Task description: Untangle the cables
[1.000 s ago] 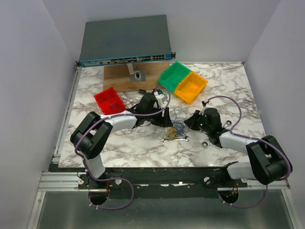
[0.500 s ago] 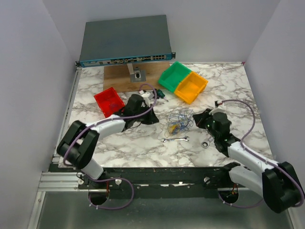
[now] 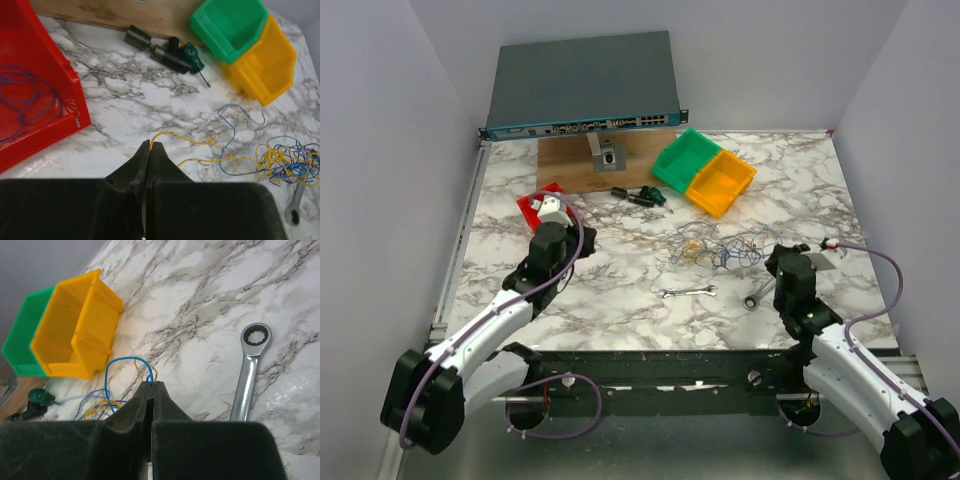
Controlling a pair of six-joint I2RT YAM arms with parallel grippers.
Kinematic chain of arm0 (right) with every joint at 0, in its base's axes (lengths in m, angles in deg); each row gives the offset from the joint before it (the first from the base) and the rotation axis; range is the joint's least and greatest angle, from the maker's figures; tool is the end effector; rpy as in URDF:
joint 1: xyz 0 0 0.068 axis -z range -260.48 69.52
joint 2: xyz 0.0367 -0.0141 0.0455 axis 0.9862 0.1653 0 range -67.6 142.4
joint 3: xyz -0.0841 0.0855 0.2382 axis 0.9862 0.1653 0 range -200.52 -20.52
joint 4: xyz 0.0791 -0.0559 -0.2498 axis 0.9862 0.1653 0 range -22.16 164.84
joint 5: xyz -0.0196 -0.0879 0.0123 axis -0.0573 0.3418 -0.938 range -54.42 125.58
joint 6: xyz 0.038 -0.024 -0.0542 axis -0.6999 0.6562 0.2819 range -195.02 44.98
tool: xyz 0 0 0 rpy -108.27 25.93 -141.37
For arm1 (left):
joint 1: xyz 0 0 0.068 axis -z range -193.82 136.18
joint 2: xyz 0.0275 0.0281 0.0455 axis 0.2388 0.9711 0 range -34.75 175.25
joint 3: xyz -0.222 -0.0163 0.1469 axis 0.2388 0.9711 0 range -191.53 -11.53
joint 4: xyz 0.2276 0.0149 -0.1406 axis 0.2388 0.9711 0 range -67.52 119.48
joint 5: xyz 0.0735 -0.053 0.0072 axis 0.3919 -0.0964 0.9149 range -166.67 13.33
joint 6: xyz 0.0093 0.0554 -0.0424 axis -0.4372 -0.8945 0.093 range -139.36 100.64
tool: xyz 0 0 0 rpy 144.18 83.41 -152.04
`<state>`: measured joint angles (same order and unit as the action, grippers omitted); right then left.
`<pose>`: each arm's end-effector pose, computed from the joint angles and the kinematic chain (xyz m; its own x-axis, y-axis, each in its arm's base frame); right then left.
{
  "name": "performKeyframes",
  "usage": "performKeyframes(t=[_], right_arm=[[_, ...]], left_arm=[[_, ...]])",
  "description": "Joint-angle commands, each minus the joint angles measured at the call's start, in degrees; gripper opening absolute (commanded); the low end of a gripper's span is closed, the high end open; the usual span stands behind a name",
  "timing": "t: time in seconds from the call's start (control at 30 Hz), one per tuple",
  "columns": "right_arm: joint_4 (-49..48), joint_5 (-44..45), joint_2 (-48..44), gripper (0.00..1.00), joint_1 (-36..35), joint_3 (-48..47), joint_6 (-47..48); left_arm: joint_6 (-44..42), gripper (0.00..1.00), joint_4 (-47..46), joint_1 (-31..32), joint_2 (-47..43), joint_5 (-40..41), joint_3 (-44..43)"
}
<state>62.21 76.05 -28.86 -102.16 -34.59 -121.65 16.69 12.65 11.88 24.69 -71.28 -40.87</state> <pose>0.1851 0.0333 0.1856 0.0020 0.5959 -0.8030 0.4190 0.7286 0.5418 0.2368 -0.1080 0.2155 -0.4598 -0.4290 -0.7775 0.1009 0.8447 -0.5257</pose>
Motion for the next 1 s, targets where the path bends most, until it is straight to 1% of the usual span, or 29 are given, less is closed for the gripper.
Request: performKeyframes(t=[0.0, 0.13, 0.2, 0.27, 0.3, 0.37, 0.4, 0.43, 0.5, 0.53, 0.57, 0.63, 0.67, 0.7, 0.73, 0.77, 0.83, 0.9, 0.93, 0.97], right_arm=[[2.7, 6.1, 2.8, 0.01, 0.1, -0.5, -3.0], [4.7, 7.2, 6.3, 0.01, 0.1, -2.7, -3.8], [14.1, 12.5, 6.7, 0.01, 0.1, -4.9, -10.7], [21.6, 17.7, 5.7, 0.01, 0.1, -5.8, -19.1], [22.8, 18.7, 4.5, 0.01, 0.1, -5.7, -20.2], [23.5, 19.1, 1.9, 0.01, 0.1, -4.4, -21.5], [21.5, 18.5, 0.9, 0.01, 0.1, -3.4, -20.1], [18.4, 16.8, -0.2, 0.03, 0.1, -2.1, -16.7], [11.2, 11.0, -1.5, 0.07, 0.1, -1.1, -8.5], [8.1, 6.6, -1.8, 0.13, 0.1, -1.1, -2.9], [3.7, 0.1, -1.8, 0.24, 0.1, -0.9, 2.4], [-1.1, -13.0, -1.4, 0.63, 0.1, -1.0, 10.3], [-3.2, -19.5, -0.7, 0.76, 0.1, -0.8, 12.2], [-5.4, -24.6, 0.0, 0.82, 0.1, -0.9, 14.0], [-6.6, -30.3, 1.3, 0.87, 0.1, -1.4, 15.4], [-7.3, -34.6, 2.9, 0.89, 0.1, -2.1, 16.7], [-7.1, -44.6, 7.9, 0.89, 0.0, -4.9, 19.6], [-6.9, -49.8, 13.4, 0.89, -0.9, -7.7, 19.8], [-6.8, -51.3, 15.9, 0.89, -2.2, -9.3, 20.4], [-6.2, -50.7, 18.8, 0.89, -4.1, -11.3, 21.2]], left_arm=[[1.3, 0.00, 1.6, 0.0, -7.4, 14.9, 3.1], [0.9, 0.00, 1.1, 0.3, -9.0, 14.8, 3.6], [1.5, 0.00, 2.9, 0.4, -8.6, 16.8, 2.9], [3.2, 0.00, 7.3, 0.4, -9.5, 23.1, 1.7], [4.0, 0.00, 8.8, 0.6, -10.7, 25.8, 1.7], [5.3, 0.00, 8.6, 1.3, -14.1, 30.7, 3.6], [5.2, 0.00, 7.4, 1.6, -15.8, 31.6, 5.0], [4.8, 0.00, 5.6, 1.8, -16.9, 31.6, 6.1], [3.5, 0.00, 3.1, 2.2, -18.2, 29.9, 7.4], [2.2, 0.00, 1.2, 2.3, -18.2, 27.8, 7.8], [0.7, 0.00, -0.7, 2.4, -17.5, 24.1, 8.0], [-2.0, 0.00, -4.5, 2.4, -15.5, 16.0, 7.8], [-3.2, 0.00, -5.8, 2.4, -14.1, 12.3, 7.2], [-3.7, 0.00, -6.3, 2.4, -12.2, 9.0, 6.4], [-3.9, 0.00, -6.4, 2.5, -10.5, 6.5, 5.5], [-4.3, 0.00, -6.2, 2.5, -8.6, 4.8, 4.3], [-4.6, 0.00, -4.6, 2.5, -6.1, 2.4, 2.2], [-4.3, 0.00, -3.6, 2.5, -5.0, 2.2, 1.2], [-4.1, 0.00, -3.5, 2.5, -5.0, 2.5, 1.3], [-4.1, 0.00, -3.5, 2.5, -5.3, 2.8, 1.6]])
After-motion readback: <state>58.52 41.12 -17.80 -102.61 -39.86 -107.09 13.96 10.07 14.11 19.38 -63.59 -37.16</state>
